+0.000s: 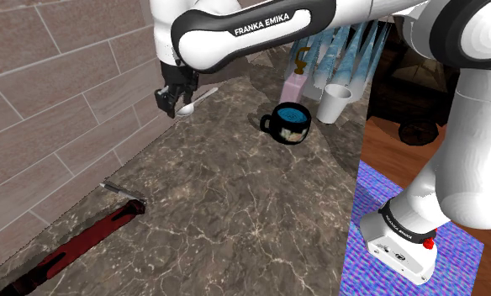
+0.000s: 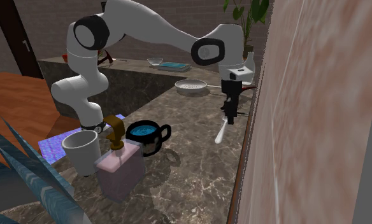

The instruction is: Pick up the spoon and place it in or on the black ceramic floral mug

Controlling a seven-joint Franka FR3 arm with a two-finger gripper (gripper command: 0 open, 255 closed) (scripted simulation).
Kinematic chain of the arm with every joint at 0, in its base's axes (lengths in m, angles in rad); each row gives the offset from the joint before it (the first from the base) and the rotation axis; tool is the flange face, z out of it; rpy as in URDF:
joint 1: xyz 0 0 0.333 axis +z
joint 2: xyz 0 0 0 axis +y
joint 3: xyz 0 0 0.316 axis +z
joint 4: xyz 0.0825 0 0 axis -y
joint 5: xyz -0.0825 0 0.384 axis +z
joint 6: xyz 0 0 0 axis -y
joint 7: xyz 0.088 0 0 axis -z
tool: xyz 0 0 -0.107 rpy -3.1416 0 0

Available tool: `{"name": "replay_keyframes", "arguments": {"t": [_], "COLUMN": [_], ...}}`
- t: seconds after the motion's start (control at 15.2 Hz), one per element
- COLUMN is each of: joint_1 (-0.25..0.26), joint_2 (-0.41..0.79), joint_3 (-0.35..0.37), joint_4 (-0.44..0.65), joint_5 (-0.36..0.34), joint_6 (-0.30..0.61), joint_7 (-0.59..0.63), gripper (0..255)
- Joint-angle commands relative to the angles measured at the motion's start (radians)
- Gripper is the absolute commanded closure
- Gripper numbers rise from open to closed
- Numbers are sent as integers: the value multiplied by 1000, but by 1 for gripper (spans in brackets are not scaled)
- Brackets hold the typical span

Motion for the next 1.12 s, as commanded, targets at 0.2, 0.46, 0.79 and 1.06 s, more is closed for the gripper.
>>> {"name": "replay_keyframes", "arguments": {"t": [0.2, 0.46, 0.79, 1.06], "joint_1": [2, 4, 9, -29], "joint_2": [-15, -22, -26, -125], "joint_3": [5, 8, 11, 19], "joint_4": [45, 88, 150, 30], "joint_5": [10, 16, 21, 54], "joint_6": [-59, -109, -173, -146], "joint_7": [-9, -16, -25, -45], "gripper": [255, 255, 255, 255]}}
